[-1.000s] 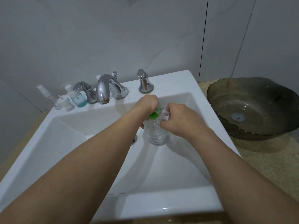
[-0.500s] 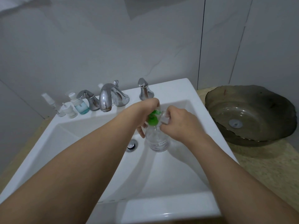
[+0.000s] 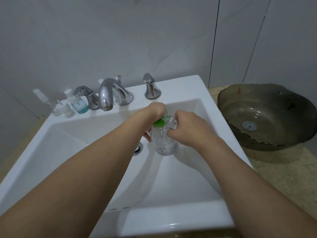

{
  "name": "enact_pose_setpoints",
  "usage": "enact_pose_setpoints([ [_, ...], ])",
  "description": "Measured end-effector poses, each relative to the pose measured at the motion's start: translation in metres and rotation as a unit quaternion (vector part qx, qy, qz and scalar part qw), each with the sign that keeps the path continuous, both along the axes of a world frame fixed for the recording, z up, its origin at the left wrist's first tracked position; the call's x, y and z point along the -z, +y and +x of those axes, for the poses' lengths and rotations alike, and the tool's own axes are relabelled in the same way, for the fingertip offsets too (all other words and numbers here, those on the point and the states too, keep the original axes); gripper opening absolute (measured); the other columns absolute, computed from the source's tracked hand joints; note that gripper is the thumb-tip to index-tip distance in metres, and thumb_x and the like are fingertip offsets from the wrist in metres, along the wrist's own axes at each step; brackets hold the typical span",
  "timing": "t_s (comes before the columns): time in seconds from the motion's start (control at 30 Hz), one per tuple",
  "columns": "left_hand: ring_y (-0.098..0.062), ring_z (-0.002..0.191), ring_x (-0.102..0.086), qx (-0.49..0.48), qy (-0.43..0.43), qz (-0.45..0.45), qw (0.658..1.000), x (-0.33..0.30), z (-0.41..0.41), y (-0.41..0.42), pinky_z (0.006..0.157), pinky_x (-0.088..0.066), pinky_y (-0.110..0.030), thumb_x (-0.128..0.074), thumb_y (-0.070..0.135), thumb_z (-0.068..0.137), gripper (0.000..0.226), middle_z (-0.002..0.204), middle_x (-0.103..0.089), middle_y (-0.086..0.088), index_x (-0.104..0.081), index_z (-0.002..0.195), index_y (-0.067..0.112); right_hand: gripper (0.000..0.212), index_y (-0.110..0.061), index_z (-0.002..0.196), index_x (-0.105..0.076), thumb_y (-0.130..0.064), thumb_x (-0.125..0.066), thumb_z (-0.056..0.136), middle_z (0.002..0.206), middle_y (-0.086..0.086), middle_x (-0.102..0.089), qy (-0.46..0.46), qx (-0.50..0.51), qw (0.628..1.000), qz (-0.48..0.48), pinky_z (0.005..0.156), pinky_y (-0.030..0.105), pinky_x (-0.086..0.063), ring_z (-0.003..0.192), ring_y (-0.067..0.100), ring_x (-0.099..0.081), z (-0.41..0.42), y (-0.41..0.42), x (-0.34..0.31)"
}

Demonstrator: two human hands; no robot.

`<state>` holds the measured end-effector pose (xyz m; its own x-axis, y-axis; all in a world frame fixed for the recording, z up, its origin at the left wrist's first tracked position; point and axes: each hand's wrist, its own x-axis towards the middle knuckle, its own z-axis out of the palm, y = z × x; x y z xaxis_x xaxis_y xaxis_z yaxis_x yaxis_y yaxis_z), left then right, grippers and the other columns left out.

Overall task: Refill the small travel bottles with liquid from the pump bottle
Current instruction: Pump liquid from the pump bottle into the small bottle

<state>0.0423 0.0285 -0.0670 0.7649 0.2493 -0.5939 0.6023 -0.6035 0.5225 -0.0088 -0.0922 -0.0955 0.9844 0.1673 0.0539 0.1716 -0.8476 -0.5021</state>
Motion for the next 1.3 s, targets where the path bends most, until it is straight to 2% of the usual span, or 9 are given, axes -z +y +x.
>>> enact_pose_setpoints([
  [0.13, -0.038, 0.093, -0.062, -0.009, 0.020, -0.031, 0.999, -0.006, -0.003, 0.004, 0.082, -0.056, -0.062, -0.041, 0.026, 0.093, 0.032, 0.108, -0.065, -0.016, -0.062, 0.105, 0.005, 0.028, -0.022, 0.093, -0.049, -0.041, -0.063, 0.079, 0.091, -0.002, -0.058, -0.008, -0.001, 1.000, 0.005, 0.063, 0.030, -0.037, 0.081, 0.022, -0.054, -0.001, 0.001, -0.001],
  [0.27, -0.044, 0.117, -0.053, -0.016, 0.021, -0.069, 0.997, -0.018, 0.000, 0.007, 0.088, -0.050, -0.073, -0.044, 0.035, 0.094, 0.043, 0.126, -0.058, -0.014, -0.051, 0.127, 0.009, 0.030, -0.022, 0.096, -0.048, -0.041, -0.063, 0.079, 0.090, -0.003, -0.060, -0.046, 0.007, 0.999, 0.020, 0.066, 0.032, -0.042, 0.082, 0.023, -0.057, 0.000, -0.001, -0.004],
  [0.37, -0.045, 0.123, -0.051, -0.014, 0.024, -0.063, 0.998, -0.022, -0.001, 0.008, 0.092, -0.048, -0.073, -0.042, 0.035, 0.098, 0.041, 0.124, -0.056, -0.015, -0.047, 0.127, 0.008, 0.028, -0.023, 0.092, -0.046, -0.039, -0.063, 0.078, 0.089, -0.003, -0.058, -0.049, 0.008, 0.999, 0.021, 0.065, 0.031, -0.039, 0.082, 0.023, -0.056, -0.001, 0.000, -0.003],
  [0.53, -0.045, 0.111, -0.055, -0.006, 0.033, -0.057, 0.998, -0.019, -0.003, 0.009, 0.090, -0.050, -0.072, -0.038, 0.027, 0.097, 0.030, 0.109, -0.061, -0.018, -0.057, 0.100, 0.004, 0.031, -0.023, 0.096, -0.047, -0.041, -0.064, 0.078, 0.094, -0.002, -0.060, -0.037, 0.005, 0.999, 0.024, 0.068, 0.032, -0.041, 0.082, 0.022, -0.055, 0.000, 0.001, -0.004],
  [0.67, -0.039, 0.094, -0.061, -0.004, 0.019, -0.035, 0.999, -0.008, 0.000, 0.006, 0.080, -0.055, -0.070, -0.034, 0.018, 0.093, 0.039, 0.108, -0.064, -0.018, -0.065, 0.110, 0.002, 0.030, -0.020, 0.097, -0.050, -0.040, -0.063, 0.079, 0.095, -0.001, -0.061, -0.035, 0.003, 0.999, 0.007, 0.065, 0.031, -0.039, 0.083, 0.023, -0.056, 0.000, 0.001, -0.002],
  [0.8, -0.035, 0.086, -0.061, -0.003, 0.014, -0.023, 1.000, -0.002, -0.001, 0.002, 0.076, -0.057, -0.065, -0.036, 0.016, 0.093, 0.036, 0.098, -0.066, -0.017, -0.066, 0.107, 0.003, 0.028, -0.019, 0.094, -0.050, -0.039, -0.062, 0.080, 0.090, -0.001, -0.057, -0.012, 0.005, 1.000, -0.012, 0.063, 0.030, -0.034, 0.080, 0.024, -0.053, 0.000, 0.002, -0.001],
  [1.0, -0.040, 0.099, -0.061, -0.012, 0.034, -0.035, 0.999, -0.005, -0.001, 0.004, 0.076, -0.056, -0.068, -0.038, 0.021, 0.090, 0.039, 0.112, -0.065, -0.018, -0.065, 0.112, 0.004, 0.027, -0.020, 0.095, -0.050, -0.039, -0.063, 0.079, 0.092, 0.000, -0.060, -0.020, 0.005, 1.000, -0.004, 0.063, 0.030, -0.035, 0.081, 0.024, -0.054, -0.001, 0.001, -0.001],
  [1.2, -0.047, 0.127, -0.048, -0.028, 0.033, -0.071, 0.996, -0.021, 0.000, 0.006, 0.088, -0.048, -0.076, -0.041, 0.031, 0.099, 0.040, 0.129, -0.055, -0.018, -0.046, 0.129, 0.005, 0.028, -0.022, 0.095, -0.047, -0.039, -0.062, 0.079, 0.092, -0.001, -0.061, -0.059, 0.012, 0.998, 0.016, 0.065, 0.031, -0.037, 0.079, 0.022, -0.053, -0.001, 0.001, -0.004],
  [1.3, -0.047, 0.122, -0.050, -0.019, 0.038, -0.064, 0.997, -0.021, 0.000, 0.005, 0.088, -0.050, -0.074, -0.040, 0.030, 0.099, 0.034, 0.120, -0.058, -0.018, -0.052, 0.115, 0.002, 0.029, -0.021, 0.098, -0.049, -0.039, -0.062, 0.079, 0.093, -0.001, -0.062, -0.054, 0.014, 0.998, 0.016, 0.066, 0.031, -0.040, 0.080, 0.022, -0.054, 0.000, 0.001, -0.004],
])
